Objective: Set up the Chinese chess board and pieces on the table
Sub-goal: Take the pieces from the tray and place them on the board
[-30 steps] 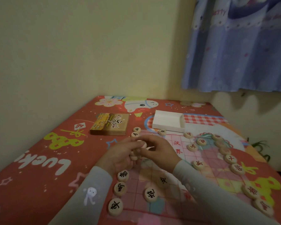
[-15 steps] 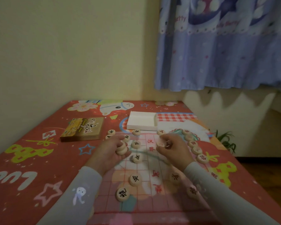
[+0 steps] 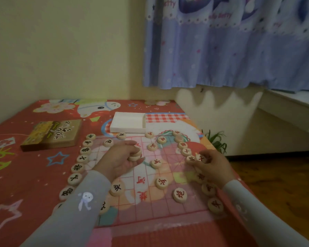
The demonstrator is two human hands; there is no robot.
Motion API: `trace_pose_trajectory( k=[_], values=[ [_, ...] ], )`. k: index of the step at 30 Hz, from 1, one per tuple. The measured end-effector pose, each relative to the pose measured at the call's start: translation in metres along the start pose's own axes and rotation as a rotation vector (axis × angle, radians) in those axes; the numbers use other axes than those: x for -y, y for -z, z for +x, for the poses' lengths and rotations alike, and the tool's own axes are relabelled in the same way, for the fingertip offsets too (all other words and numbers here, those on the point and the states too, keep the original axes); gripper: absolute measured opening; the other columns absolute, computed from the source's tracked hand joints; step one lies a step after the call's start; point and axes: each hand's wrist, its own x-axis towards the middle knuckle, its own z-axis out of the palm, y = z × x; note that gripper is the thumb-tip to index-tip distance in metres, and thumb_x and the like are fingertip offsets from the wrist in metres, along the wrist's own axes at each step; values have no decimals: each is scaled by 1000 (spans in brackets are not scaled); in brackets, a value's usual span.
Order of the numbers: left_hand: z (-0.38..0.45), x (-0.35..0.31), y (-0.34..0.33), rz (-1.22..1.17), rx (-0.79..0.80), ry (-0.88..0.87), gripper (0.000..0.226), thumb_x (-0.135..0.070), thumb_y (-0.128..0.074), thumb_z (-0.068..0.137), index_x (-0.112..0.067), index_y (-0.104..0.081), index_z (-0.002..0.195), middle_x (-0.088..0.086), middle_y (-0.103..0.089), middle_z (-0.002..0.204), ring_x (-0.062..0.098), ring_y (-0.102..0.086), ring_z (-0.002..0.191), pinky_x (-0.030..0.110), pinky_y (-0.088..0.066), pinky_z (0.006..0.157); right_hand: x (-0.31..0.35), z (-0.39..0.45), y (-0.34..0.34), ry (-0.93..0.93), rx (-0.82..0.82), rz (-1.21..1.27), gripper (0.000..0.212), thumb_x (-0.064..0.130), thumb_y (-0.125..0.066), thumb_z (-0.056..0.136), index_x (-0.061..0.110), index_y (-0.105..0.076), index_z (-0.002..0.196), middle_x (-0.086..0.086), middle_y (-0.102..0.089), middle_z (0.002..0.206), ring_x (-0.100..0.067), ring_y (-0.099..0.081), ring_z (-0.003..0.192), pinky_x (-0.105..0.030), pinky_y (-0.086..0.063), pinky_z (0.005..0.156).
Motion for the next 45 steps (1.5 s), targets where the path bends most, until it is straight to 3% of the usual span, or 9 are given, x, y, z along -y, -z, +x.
trace_pose_trajectory(
  k=[4, 9, 13, 17, 22, 25, 31, 37, 45],
  values=[
    [-1, 8, -10, 38, 48, 14, 31, 14, -48, 90, 0, -51, 118, 20, -53, 96, 28, -57, 86, 43, -55, 77, -8, -1, -5, -58, 35, -127, 39, 47, -73, 77, 23, -59, 105, 4, -62, 96, -8, -55, 77, -20, -37, 54],
    [-2, 10, -9, 61, 54, 23, 33, 13, -51, 89, 0, -52, 119, 23, -55, 101, 30, -59, 92, 45, -56, 79, -14, 4, -17, -79, 105, -221, 20, 40, -68, 81, 27, -61, 94, 2, -66, 100, -13, -57, 83, -27, -46, 67],
    [-2, 11, -6, 92, 54, 29, 36, 13, -54, 87, -2, -53, 119, 24, -56, 109, 31, -60, 99, 43, -57, 75, -11, 5, -17, -86, 108, -223, 25, 42, -67, 80, 26, -64, 99, 0, -64, 106, -16, -58, 87, -28, -46, 70],
    [-7, 13, -7, 90, 83, 48, 38, 15, -57, 85, -3, -54, 118, 26, -59, 111, 32, -62, 97, 42, -58, 73, 16, -3, -17, 117, 24, -27, 24, 40, -72, 80, 27, -62, 97, 5, -61, 102, -12, -58, 88, -28, -48, 71],
    [-14, 15, -7, 143, 169, 43, 43, 15, -63, 80, -5, -57, 118, 23, -65, 107, 34, -67, 97, 42, -58, 74, 73, -28, -35, 445, 282, 75, 51, 46, -77, 73, 31, -60, 119, 15, -56, 110, 3, -55, 94, -17, -49, 80],
    [-22, 14, -5, 171, 245, 37, 38, 13, -62, 81, -4, -59, 115, 19, -72, 97, 29, -70, 89, 38, -57, 68, 90, -33, -48, 560, 290, 91, 44, 34, -75, 78, 28, -62, 120, 10, -59, 106, 1, -55, 91, -16, -48, 82],
    [-20, 1, 15, -8, 83, 27, 23, -10, -61, 90, 2, -59, 110, 23, -67, 95, 34, -66, 82, 43, -60, 66, 88, -32, -53, 488, 228, 165, 44, 26, -76, 79, 24, -62, 120, 12, -61, 110, -2, -58, 97, -20, -51, 85],
    [-28, -8, 22, -54, 38, -1, 20, -4, -55, 93, 2, -56, 112, 23, -63, 92, 35, -65, 81, 43, -61, 66, 80, -35, -48, 472, 222, 143, 41, 28, -74, 80, 28, -61, 120, 17, -60, 109, 4, -56, 95, -16, -50, 83],
    [-35, -2, 21, 52, 42, -38, 38, 22, -39, 86, 6, -53, 118, 29, -51, 117, 35, -58, 101, 38, -56, 82, 48, -61, -30, 643, 374, -30, 26, 22, -69, 77, 28, -65, 102, 14, -62, 102, 1, -56, 92, -13, -46, 80]
  ],
)
